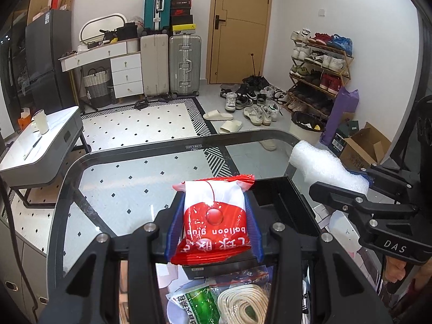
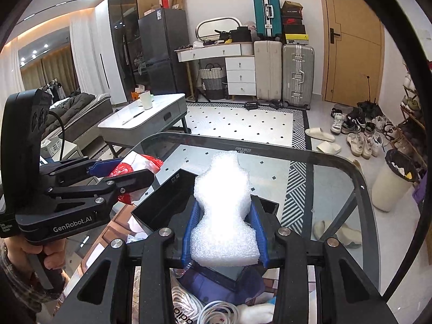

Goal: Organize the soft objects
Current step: 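Lift the red packet and white foam piece over the black box with both grippers, then lower both items into the black box and open both grippers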

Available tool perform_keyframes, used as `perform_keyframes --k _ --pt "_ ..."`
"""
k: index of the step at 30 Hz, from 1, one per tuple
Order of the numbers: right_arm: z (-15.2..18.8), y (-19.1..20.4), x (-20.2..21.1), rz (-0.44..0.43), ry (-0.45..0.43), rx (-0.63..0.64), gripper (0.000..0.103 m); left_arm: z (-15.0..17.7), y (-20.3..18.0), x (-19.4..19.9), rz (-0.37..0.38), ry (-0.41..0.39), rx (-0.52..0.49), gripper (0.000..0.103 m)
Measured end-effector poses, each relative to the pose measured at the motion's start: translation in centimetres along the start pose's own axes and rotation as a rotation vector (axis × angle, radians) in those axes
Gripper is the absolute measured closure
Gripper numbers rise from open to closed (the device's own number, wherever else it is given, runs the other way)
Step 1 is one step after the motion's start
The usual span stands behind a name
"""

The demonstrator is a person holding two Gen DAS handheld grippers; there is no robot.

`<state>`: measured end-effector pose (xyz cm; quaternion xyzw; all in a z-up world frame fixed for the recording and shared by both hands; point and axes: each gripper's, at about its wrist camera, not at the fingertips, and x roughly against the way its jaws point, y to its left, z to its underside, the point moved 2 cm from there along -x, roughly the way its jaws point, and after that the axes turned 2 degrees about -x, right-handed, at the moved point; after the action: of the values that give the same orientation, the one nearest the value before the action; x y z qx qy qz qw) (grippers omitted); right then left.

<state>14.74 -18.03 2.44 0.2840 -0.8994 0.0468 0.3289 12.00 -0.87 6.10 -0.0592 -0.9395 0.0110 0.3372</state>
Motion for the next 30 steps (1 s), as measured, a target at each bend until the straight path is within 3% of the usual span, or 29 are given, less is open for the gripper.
perform_keyframes --k 14,30 --pt "-0.7 -1.0 -4.4 -0.038 0.038 -0.016 0.066 -0.4 0.2 -4.5 0.036 0.050 0.030 0.062" --pt "0.8 -2.1 -7.9 -0.063 0.106 -0.035 0.066 0.5 0.1 -8.0 0.060 0.123 0.020 0.062"
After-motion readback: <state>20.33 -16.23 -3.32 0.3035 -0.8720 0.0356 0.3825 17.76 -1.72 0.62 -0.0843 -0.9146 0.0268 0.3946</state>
